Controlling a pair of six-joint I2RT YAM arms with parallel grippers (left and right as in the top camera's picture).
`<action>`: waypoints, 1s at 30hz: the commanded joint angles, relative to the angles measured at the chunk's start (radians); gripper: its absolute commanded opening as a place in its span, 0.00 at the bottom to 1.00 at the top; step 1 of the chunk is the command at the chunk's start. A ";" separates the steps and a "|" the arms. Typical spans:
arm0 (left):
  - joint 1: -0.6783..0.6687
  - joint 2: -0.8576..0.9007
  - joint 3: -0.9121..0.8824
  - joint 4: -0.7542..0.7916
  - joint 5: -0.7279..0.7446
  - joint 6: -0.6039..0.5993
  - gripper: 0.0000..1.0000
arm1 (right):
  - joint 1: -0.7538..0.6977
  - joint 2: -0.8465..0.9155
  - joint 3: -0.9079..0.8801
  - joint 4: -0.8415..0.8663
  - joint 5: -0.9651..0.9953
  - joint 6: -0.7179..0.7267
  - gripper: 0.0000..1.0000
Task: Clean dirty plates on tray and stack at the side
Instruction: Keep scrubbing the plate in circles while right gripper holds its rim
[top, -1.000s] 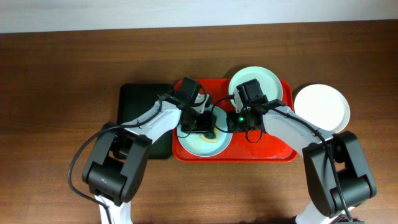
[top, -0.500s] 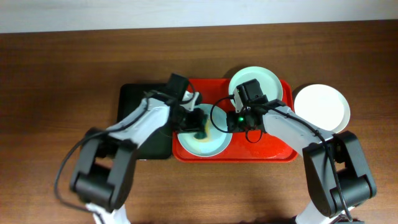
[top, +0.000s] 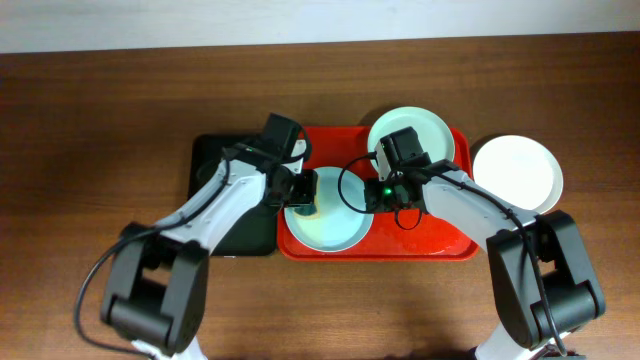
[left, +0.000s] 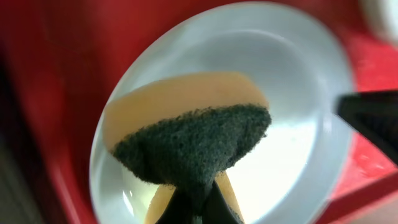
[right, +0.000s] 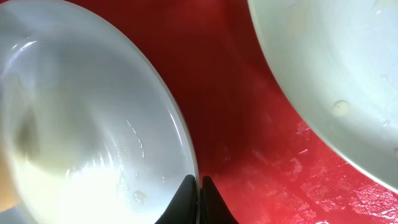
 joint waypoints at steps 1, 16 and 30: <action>-0.002 0.063 -0.011 0.041 -0.012 0.012 0.00 | 0.008 0.016 -0.006 0.008 -0.039 -0.007 0.04; -0.066 0.168 -0.011 0.163 0.255 -0.042 0.00 | 0.008 0.016 -0.006 0.008 -0.039 -0.006 0.04; -0.048 0.167 -0.011 0.009 0.014 -0.041 0.00 | 0.008 0.016 -0.006 0.007 -0.039 -0.007 0.04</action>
